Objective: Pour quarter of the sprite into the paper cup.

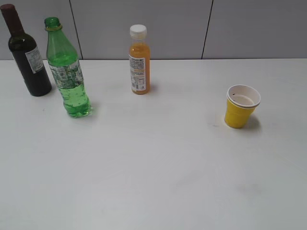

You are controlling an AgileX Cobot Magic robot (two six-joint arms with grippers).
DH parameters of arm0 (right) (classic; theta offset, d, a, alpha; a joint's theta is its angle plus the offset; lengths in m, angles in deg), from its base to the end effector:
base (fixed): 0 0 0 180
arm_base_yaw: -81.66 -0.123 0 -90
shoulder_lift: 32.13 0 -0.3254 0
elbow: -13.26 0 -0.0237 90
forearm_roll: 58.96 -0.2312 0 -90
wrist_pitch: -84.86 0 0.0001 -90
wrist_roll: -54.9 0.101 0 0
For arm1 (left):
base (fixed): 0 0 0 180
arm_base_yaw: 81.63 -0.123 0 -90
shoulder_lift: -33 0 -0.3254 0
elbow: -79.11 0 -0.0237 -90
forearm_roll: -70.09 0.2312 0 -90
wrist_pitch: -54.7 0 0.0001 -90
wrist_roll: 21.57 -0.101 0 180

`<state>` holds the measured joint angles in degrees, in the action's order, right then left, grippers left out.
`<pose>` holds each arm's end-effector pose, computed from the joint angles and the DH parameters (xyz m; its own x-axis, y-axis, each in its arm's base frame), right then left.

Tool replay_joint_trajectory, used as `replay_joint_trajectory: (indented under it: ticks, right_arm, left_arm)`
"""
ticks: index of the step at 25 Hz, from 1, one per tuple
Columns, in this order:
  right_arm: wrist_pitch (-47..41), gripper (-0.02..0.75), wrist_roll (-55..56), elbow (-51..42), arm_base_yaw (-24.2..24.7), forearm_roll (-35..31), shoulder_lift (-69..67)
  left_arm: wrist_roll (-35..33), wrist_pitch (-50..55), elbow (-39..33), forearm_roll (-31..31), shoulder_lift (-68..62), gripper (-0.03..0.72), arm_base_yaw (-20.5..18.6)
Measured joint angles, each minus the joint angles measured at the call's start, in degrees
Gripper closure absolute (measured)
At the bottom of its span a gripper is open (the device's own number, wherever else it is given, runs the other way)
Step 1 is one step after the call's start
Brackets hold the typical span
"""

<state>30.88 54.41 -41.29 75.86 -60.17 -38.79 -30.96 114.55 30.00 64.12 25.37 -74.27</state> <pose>-0.0406 -0.0024 0.2498 -0.4238 -0.0392 -0.9049 -0.1148 0.9933 0.0108 -0.0529 -0.0023 0.2679 -0.4160 0.1654 -0.8942 0.2553 0.9650 0.0597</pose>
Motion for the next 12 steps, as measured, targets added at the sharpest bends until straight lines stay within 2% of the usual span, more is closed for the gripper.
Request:
replay_joint_trajectory:
  ticks: [12]
  right_arm:
    - [0.0,0.146,0.0,0.0,0.0,0.0,0.0]
  left_arm:
    - [0.0,0.0,0.0,0.0,0.0,0.104,0.0]
